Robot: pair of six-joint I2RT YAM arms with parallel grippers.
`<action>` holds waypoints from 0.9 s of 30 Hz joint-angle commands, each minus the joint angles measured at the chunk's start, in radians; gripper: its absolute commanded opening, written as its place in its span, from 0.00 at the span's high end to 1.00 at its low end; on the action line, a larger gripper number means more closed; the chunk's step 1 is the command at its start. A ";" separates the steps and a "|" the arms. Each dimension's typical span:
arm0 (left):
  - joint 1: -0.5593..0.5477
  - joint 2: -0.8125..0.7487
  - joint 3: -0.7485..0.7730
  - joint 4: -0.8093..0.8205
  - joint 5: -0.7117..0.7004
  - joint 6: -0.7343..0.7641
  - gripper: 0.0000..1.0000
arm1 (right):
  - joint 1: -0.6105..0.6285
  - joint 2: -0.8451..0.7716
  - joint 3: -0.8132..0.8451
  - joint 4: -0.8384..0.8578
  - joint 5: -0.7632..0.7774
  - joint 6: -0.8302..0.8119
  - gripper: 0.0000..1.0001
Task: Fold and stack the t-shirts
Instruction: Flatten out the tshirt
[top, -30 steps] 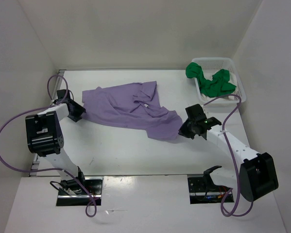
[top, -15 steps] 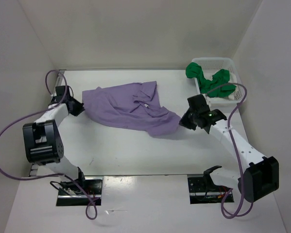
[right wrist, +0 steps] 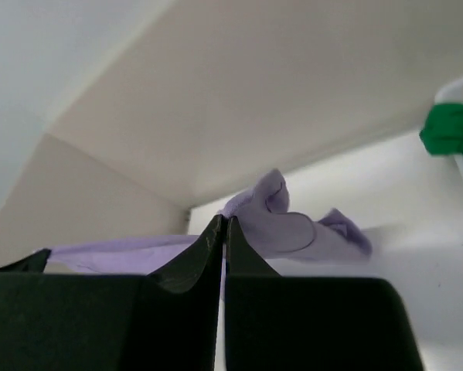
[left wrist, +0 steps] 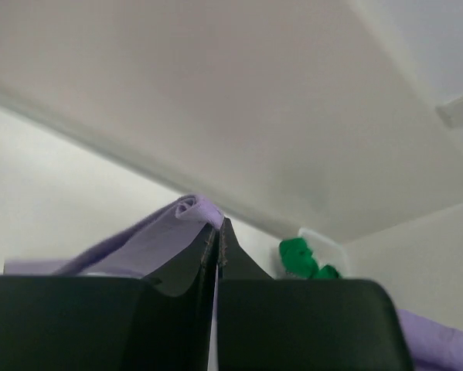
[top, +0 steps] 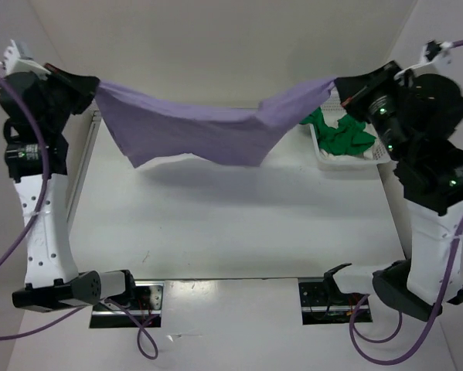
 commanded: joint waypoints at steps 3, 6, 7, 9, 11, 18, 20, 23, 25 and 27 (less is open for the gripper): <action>0.024 -0.001 0.258 -0.095 -0.029 -0.006 1.00 | 0.015 0.111 0.415 -0.057 0.041 -0.075 1.00; 0.024 0.043 0.341 -0.104 -0.058 0.003 1.00 | 0.015 0.163 0.487 -0.019 0.054 -0.086 1.00; 0.024 0.052 0.341 -0.104 -0.058 0.003 1.00 | 0.015 0.175 0.488 -0.008 0.065 -0.095 1.00; 0.024 0.086 0.329 -0.081 -0.058 0.003 1.00 | 0.015 0.226 0.488 0.032 0.120 -0.115 1.00; 0.024 0.096 0.262 -0.034 -0.058 0.003 1.00 | 0.015 0.293 0.478 0.064 0.136 -0.144 1.00; 0.024 0.268 0.065 0.066 -0.058 0.014 1.00 | -0.075 0.576 0.443 0.153 0.021 -0.184 1.00; 0.024 0.347 0.056 0.088 -0.058 0.014 1.00 | -0.084 0.646 0.472 0.153 0.021 -0.198 1.00; 0.024 0.449 0.115 0.088 -0.020 0.014 1.00 | -0.094 0.767 0.570 0.164 0.007 -0.207 1.00; 0.024 0.479 0.186 0.088 -0.008 0.003 1.00 | -0.094 0.792 0.616 0.191 -0.002 -0.207 1.00; 0.024 0.502 0.238 0.079 0.005 0.003 1.00 | -0.094 0.792 0.638 0.192 0.020 -0.198 1.00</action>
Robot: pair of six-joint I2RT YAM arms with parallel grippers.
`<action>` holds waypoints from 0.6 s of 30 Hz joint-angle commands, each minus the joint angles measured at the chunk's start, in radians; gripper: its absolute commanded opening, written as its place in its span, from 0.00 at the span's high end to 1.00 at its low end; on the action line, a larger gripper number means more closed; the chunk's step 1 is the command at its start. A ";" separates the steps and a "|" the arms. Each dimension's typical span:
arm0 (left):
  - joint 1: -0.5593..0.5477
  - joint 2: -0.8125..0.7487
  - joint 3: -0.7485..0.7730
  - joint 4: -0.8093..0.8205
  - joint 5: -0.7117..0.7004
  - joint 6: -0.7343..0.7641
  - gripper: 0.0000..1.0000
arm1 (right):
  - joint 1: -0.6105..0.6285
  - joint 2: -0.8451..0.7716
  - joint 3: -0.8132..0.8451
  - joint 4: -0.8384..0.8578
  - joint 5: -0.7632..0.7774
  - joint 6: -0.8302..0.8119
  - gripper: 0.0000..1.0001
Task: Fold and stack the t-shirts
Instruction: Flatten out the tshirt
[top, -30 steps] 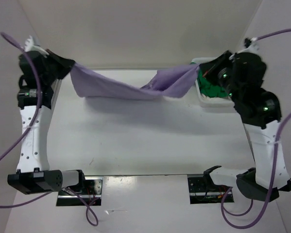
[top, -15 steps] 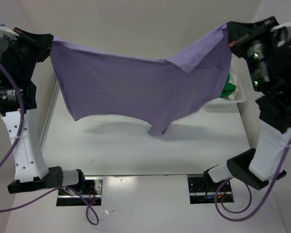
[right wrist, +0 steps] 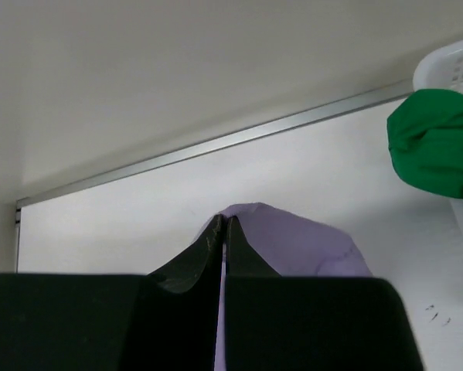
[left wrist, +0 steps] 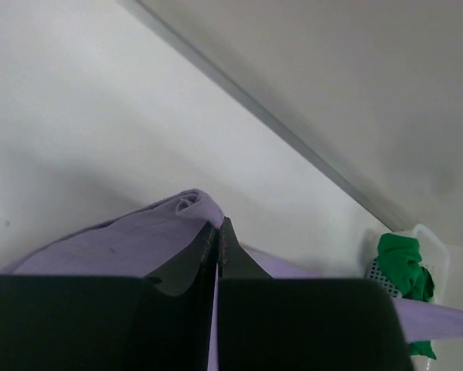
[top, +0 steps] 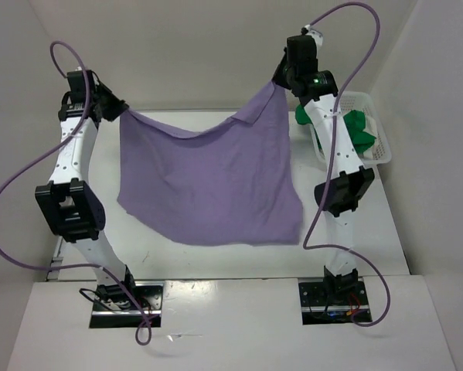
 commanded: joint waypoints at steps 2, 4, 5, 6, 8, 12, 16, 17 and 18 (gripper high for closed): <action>0.003 -0.038 0.188 0.082 0.033 -0.006 1.00 | -0.009 -0.144 0.172 0.126 0.020 -0.010 1.00; 0.022 -0.052 0.211 0.082 0.033 -0.006 1.00 | -0.009 -0.199 0.186 0.152 0.020 -0.009 1.00; 0.022 -0.078 0.211 0.082 0.033 -0.006 1.00 | -0.009 -0.218 0.186 0.180 0.020 -0.009 1.00; 0.036 -0.078 0.220 0.094 0.042 -0.017 1.00 | -0.009 -0.233 0.196 0.180 0.020 -0.009 1.00; 0.065 -0.092 0.248 0.094 0.053 -0.028 1.00 | -0.009 -0.275 0.206 0.189 0.020 0.000 1.00; 0.079 -0.101 0.282 0.094 0.034 -0.008 1.00 | -0.009 -0.327 0.142 0.168 0.020 0.009 1.00; 0.079 -0.135 0.176 0.132 0.034 0.003 1.00 | -0.009 -0.437 -0.130 0.145 0.007 0.040 1.00; 0.079 -0.148 0.138 0.143 0.034 0.003 1.00 | -0.009 -0.475 -0.217 0.157 0.007 0.040 1.00; 0.079 -0.184 0.045 0.155 0.034 0.014 1.00 | -0.009 -0.521 -0.426 0.209 0.007 0.049 1.00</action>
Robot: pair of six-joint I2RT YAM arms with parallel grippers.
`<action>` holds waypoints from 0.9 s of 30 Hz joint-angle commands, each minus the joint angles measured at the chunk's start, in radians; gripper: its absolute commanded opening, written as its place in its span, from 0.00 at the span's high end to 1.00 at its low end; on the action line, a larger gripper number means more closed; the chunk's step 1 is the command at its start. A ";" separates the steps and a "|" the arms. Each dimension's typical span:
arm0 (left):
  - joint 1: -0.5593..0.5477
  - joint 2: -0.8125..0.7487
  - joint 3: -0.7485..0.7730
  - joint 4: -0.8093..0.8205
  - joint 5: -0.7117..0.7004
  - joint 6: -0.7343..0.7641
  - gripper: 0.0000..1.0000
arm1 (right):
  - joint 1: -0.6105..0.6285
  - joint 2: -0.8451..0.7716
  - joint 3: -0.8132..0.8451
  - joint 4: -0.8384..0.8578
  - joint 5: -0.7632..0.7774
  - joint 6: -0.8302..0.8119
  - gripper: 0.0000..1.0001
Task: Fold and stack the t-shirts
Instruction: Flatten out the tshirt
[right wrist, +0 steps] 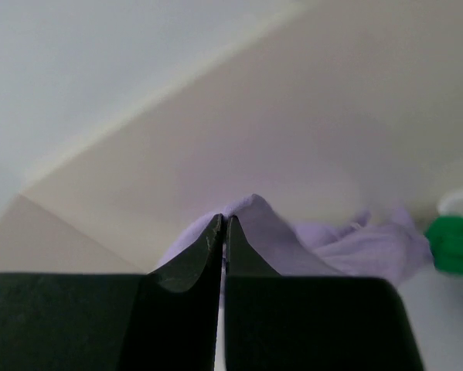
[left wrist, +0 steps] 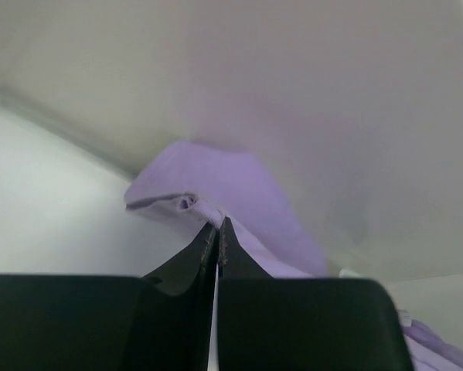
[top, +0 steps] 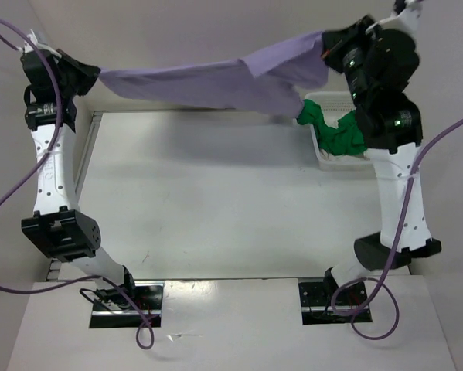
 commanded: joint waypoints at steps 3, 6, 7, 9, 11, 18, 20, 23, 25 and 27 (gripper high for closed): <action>0.003 -0.131 -0.362 0.084 -0.020 0.041 1.00 | -0.008 -0.176 -0.666 0.096 0.019 0.045 1.00; 0.003 -0.184 -0.533 0.124 -0.039 0.050 1.00 | -0.008 -0.263 -0.964 0.102 0.009 0.073 1.00; 0.003 -0.184 -0.625 0.124 -0.049 0.050 1.00 | -0.008 -0.286 -1.039 0.113 -0.002 0.092 1.00; 0.003 -0.213 -0.704 0.124 -0.079 0.061 1.00 | -0.008 -0.338 -1.213 0.113 -0.033 0.113 1.00; 0.003 -0.233 -0.780 0.124 -0.104 0.070 1.00 | -0.008 -0.365 -1.332 0.101 -0.060 0.136 1.00; 0.039 -0.342 -1.046 0.016 -0.124 0.079 1.00 | -0.008 -0.560 -1.508 -0.098 -0.220 0.214 1.00; 0.040 -0.384 -1.080 -0.017 -0.124 0.088 1.00 | -0.008 -0.625 -1.562 -0.172 -0.298 0.246 1.00; 0.040 -0.443 -1.100 -0.139 -0.164 0.114 1.00 | -0.008 -0.731 -1.591 -0.282 -0.393 0.267 1.00; 0.040 -0.484 -1.100 -0.176 -0.176 0.128 1.00 | -0.008 -0.785 -1.579 -0.365 -0.407 0.268 1.00; 0.040 -0.484 -1.100 -0.190 -0.159 0.138 1.00 | -0.008 -0.796 -1.557 -0.407 -0.407 0.277 1.00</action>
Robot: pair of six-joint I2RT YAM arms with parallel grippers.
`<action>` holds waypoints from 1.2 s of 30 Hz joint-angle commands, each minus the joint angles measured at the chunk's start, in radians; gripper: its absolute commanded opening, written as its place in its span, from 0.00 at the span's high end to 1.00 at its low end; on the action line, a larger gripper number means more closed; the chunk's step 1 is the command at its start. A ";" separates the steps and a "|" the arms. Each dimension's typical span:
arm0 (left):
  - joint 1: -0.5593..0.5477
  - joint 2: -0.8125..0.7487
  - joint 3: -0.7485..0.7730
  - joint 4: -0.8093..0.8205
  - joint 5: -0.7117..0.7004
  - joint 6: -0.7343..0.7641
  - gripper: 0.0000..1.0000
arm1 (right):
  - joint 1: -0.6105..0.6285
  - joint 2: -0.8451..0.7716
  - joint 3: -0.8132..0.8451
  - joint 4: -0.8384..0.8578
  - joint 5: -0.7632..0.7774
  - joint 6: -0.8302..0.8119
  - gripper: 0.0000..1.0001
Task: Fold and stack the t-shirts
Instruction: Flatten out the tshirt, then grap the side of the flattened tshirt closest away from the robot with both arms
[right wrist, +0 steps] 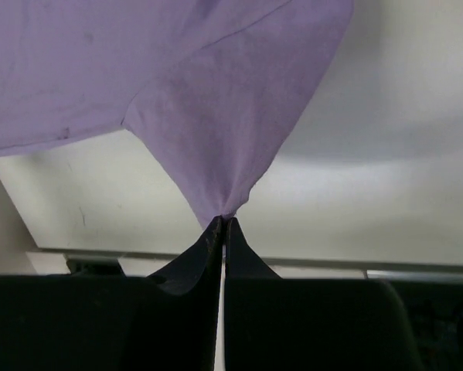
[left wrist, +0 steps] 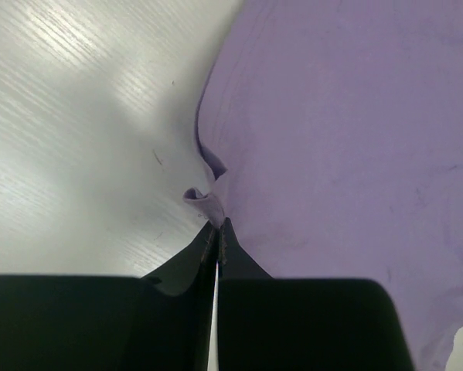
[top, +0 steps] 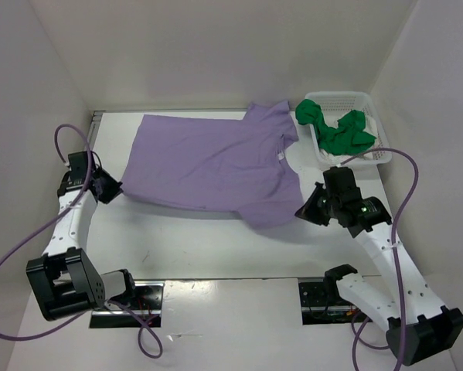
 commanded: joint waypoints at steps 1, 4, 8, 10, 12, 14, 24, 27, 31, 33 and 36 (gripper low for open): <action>0.004 -0.034 -0.002 -0.059 -0.006 0.047 1.00 | -0.005 -0.022 0.032 -0.155 -0.073 0.020 1.00; 0.004 -0.008 0.040 -0.059 0.007 0.038 1.00 | -0.005 -0.001 0.032 -0.151 -0.082 0.020 1.00; 0.004 0.038 0.088 -0.018 0.005 0.038 1.00 | -0.005 0.060 0.032 -0.062 -0.092 0.020 1.00; 0.004 0.073 0.099 0.026 0.016 0.015 1.00 | -0.016 0.137 0.056 -0.004 -0.053 0.010 1.00; 0.004 0.125 0.111 0.062 0.025 -0.013 1.00 | -0.025 0.207 0.085 0.114 -0.027 0.000 1.00; 0.004 0.168 0.154 0.096 0.036 -0.024 1.00 | -0.034 0.344 0.140 0.209 0.011 -0.026 1.00; -0.014 0.440 0.301 0.168 0.015 -0.044 1.00 | -0.077 0.777 0.478 0.305 0.146 -0.118 1.00; -0.025 0.484 0.347 0.168 0.005 -0.044 1.00 | -0.088 0.859 0.549 0.305 0.165 -0.128 1.00; -0.035 0.536 0.409 0.168 0.005 -0.044 1.00 | -0.120 0.916 0.631 0.305 0.188 -0.146 1.00; -0.057 0.559 0.450 0.179 -0.010 -0.044 1.00 | -0.129 0.964 0.673 0.314 0.198 -0.146 1.00; -0.057 0.617 0.487 0.179 -0.019 -0.044 1.00 | -0.129 1.025 0.732 0.314 0.211 -0.155 1.00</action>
